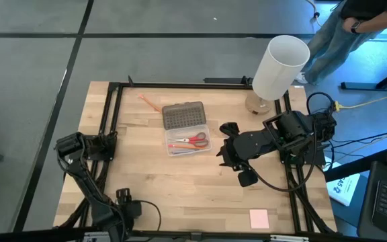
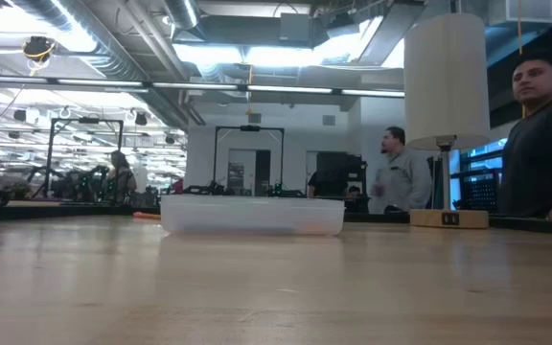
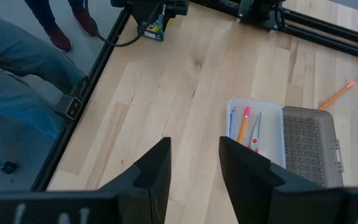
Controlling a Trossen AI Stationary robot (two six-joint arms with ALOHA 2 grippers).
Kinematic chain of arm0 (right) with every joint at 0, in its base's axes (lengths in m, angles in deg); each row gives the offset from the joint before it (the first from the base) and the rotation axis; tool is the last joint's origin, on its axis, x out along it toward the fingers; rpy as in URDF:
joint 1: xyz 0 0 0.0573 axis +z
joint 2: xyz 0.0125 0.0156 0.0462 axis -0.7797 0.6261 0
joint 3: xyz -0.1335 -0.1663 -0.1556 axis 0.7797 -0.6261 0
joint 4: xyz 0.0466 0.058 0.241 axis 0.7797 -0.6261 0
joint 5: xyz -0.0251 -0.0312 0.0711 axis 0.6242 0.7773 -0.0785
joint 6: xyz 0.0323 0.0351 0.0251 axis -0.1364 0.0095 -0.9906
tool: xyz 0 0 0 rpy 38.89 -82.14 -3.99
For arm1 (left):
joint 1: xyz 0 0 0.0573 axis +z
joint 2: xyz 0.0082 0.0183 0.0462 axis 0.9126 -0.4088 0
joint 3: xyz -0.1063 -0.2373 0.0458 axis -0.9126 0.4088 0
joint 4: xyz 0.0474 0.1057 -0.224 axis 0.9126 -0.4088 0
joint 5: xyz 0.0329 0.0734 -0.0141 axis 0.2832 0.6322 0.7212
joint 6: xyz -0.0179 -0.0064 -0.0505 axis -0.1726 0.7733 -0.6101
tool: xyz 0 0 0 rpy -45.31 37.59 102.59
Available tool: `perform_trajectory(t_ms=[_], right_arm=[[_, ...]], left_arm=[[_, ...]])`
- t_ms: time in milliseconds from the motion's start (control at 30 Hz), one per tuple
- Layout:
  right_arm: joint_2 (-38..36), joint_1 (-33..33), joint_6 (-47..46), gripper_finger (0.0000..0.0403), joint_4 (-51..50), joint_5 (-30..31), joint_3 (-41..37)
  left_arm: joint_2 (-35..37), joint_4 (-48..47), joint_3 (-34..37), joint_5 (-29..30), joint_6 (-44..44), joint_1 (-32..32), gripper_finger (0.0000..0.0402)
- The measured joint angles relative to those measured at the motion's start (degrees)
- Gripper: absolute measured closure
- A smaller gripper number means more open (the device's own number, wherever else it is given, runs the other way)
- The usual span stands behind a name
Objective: Pack school essentials
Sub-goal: Put the yellow crayon box into the black supply box
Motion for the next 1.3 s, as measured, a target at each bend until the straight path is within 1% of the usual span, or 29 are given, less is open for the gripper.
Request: perform_trajectory(t_ms=[200,300,400,600,800,867,1000,1067,1167,1300], right_arm=[[0.00,-0.02,0.00,0.0266,0.00,-0.01,0.00],[0.00,0.01,0.00,0.0266,0.00,-0.01,0.00],[0.00,-0.01,0.01,0.0266,-0.02,-0.01,0.00],[0.00,-0.06,8.16,0.0266,0.00,0.02,0.00],[0.00,-0.06,6.00,0.0266,-0.23,0.02,0.00],[0.00,-0.14,5.47,0.0266,-2.92,0.03,0.02],[0.00,-0.22,0.81,0.0266,-9.39,0.30,0.02],[0.00,-0.28,-1.45,0.0266,-9.80,3.01,0.02],[0.00,-0.32,-2.04,0.0266,-9.66,10.22,0.02],[-0.04,-0.47,-1.51,0.0266,-9.67,17.42,0.02]], left_arm=[[1.50,-0.43,-0.44,0.68,2.03,3.42,0.0130],[3.08,-0.35,-1.39,0.74,4.30,5.67,0.0132],[4.80,-0.59,-2.50,2.07,6.87,8.16,0.0132],[8.96,-2.81,-4.74,2.86,13.10,14.96,0.0133],[13.23,-3.88,-5.60,2.87,24.39,24.36,0.0133],[14.20,-3.81,-5.60,3.07,29.42,28.17,0.0133],[14.82,-3.35,-5.60,3.76,40.54,35.74,0.0133],[14.82,-2.90,-5.60,4.01,45.93,39.36,0.0133],[14.82,-2.35,-5.60,4.01,52.24,44.78,0.0133],[14.82,0.57,-5.60,4.06,57.83,51.11,0.0133]])
